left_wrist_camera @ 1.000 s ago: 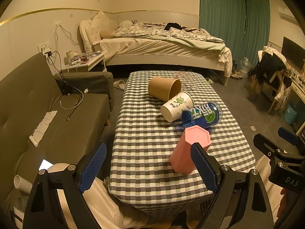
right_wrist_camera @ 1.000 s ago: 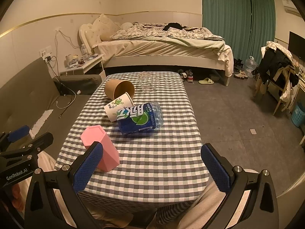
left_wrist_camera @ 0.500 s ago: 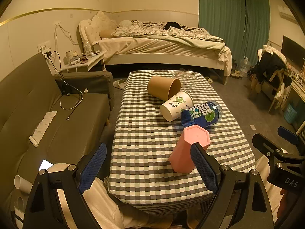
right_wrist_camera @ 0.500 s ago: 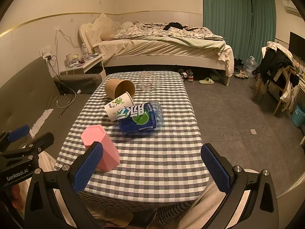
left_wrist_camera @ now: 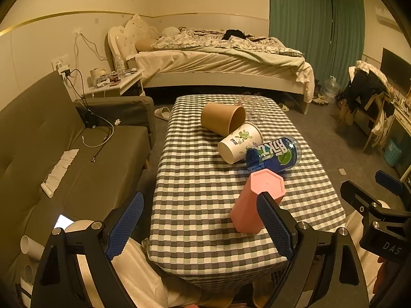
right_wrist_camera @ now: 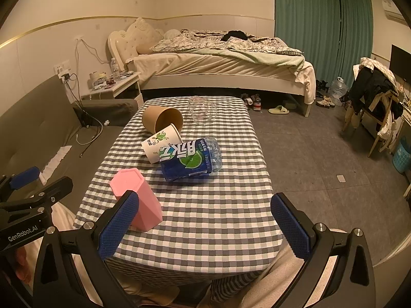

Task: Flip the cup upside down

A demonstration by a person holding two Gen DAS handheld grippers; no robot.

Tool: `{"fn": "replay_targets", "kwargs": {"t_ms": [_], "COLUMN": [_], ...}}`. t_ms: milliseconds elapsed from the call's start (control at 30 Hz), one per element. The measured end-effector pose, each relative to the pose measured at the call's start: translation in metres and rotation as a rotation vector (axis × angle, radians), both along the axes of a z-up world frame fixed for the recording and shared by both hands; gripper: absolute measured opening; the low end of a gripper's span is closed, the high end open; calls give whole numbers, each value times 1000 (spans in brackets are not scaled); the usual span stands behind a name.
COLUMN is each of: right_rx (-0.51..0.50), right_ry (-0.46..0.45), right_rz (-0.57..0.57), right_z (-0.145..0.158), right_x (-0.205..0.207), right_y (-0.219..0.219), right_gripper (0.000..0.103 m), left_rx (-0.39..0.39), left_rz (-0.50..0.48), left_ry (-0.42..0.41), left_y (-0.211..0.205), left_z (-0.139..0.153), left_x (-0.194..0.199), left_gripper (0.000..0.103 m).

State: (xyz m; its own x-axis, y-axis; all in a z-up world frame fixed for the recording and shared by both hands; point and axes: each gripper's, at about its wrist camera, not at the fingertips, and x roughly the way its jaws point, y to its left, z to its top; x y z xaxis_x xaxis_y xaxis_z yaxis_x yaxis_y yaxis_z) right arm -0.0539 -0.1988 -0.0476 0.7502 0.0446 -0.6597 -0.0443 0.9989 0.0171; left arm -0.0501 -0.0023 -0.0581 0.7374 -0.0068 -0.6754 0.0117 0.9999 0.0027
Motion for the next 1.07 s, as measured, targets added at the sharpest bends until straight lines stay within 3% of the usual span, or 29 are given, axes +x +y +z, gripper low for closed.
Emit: {"fn": "replay_targets", "kwargs": {"t_ms": [1067], "right_rx": [-2], "right_ry": [14], "right_rz": [-8], "right_z": [-3], "right_x": [-2], "right_y": [-2], "right_gripper": [103], "left_rx": [2], "left_rz": [3], "left_ry": [-6], "left_y": [3], "left_z": [-1], "left_x": [-2], "left_gripper": [93]}}
